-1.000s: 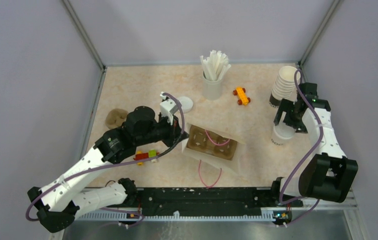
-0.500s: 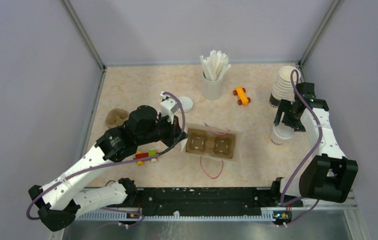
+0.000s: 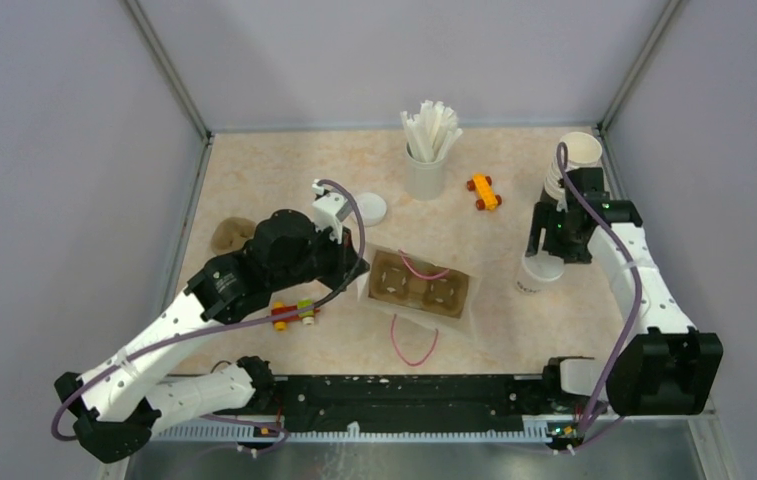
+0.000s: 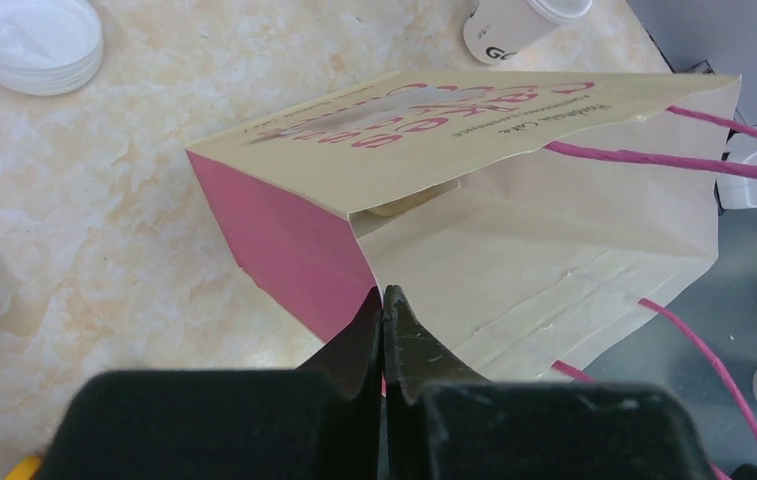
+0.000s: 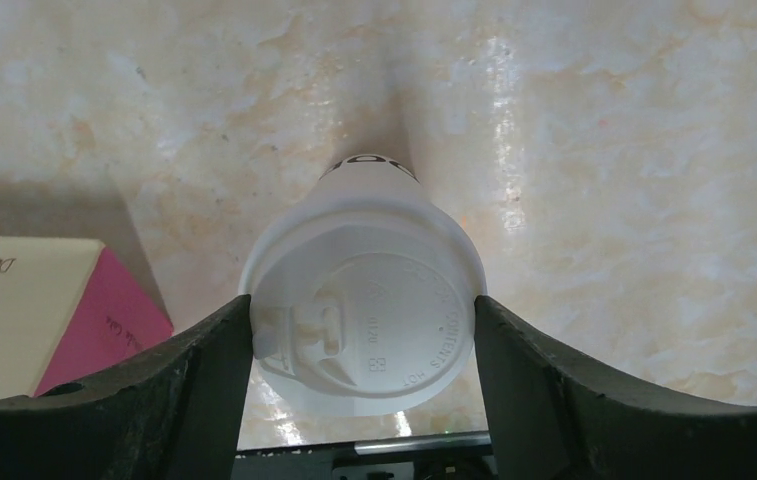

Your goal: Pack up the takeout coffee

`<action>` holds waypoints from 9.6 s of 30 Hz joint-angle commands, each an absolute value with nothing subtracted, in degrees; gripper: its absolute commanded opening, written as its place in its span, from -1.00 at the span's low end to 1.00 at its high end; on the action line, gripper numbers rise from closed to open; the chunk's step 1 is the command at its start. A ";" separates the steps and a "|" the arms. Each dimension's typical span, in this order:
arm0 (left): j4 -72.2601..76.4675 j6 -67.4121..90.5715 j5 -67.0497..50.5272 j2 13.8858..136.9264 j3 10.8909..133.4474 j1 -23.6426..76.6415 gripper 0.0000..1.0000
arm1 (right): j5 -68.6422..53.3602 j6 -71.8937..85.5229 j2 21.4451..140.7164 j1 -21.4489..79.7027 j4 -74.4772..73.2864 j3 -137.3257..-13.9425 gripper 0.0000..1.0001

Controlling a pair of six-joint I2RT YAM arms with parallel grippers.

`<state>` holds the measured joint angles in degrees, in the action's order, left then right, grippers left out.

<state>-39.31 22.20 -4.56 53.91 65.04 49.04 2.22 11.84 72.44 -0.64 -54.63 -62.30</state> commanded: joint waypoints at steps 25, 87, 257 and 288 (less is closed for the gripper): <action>-39.58 23.22 -7.88 57.78 69.07 48.95 -1.00 | -28.81 26.40 63.05 13.64 -68.30 -117.62 0.08; -32.90 21.00 -18.45 68.87 77.00 43.95 -1.00 | -30.86 1.36 49.35 18.20 -56.32 -81.88 0.15; -16.29 24.86 -21.70 52.29 50.47 40.91 0.10 | 32.49 -17.03 58.92 79.18 -33.48 -57.29 0.01; -16.38 23.06 -28.13 47.82 45.05 40.96 0.05 | 27.96 -28.73 60.78 77.19 -46.66 -60.58 0.08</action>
